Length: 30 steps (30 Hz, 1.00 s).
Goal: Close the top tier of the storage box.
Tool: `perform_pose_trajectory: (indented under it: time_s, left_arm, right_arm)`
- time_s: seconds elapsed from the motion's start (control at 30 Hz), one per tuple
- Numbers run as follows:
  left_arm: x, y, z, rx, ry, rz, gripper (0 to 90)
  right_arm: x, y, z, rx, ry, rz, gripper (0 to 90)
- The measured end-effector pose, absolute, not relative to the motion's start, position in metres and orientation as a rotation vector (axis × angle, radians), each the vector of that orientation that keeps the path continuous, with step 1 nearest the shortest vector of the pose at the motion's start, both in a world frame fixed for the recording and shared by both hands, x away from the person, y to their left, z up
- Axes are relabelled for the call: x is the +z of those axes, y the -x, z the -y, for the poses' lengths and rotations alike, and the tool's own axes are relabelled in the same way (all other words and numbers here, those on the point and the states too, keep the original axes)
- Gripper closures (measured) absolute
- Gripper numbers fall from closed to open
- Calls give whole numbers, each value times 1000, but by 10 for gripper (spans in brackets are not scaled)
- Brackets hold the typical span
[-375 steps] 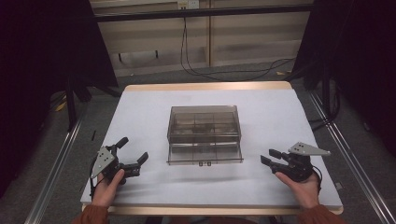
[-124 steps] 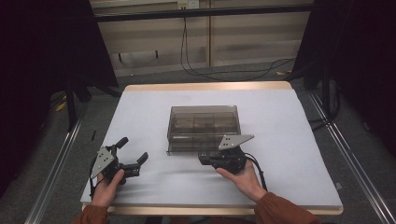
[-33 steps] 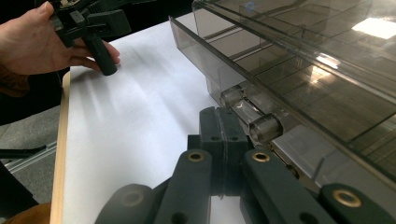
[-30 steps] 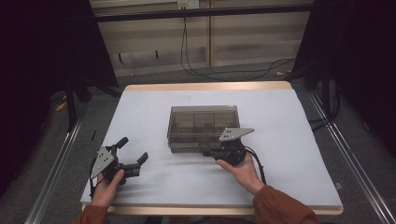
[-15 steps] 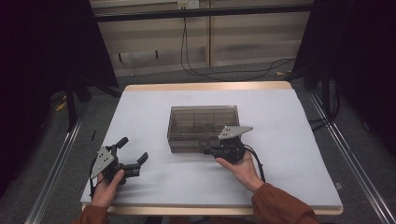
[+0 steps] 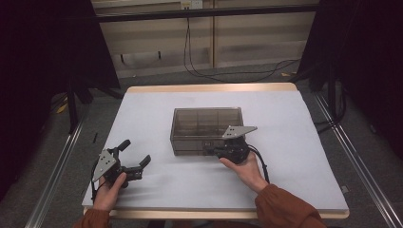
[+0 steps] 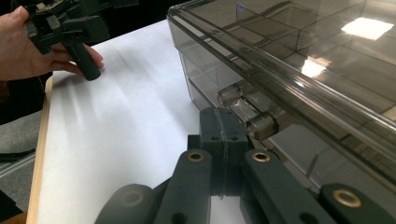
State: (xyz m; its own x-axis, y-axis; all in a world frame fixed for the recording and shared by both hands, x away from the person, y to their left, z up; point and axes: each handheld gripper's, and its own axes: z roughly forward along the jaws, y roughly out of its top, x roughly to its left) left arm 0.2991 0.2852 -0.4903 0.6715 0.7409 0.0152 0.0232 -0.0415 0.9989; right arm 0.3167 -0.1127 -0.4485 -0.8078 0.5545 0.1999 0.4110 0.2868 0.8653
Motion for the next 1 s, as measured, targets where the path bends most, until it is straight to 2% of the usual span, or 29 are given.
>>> perform_pose_trajectory:
  time_s: [1.0]
  left_arm:
    - [-490, -299, -285, 651, -1517, -662, 7]
  right_arm:
    - [-445, -313, 115, 1554, -902, -2408, 895]
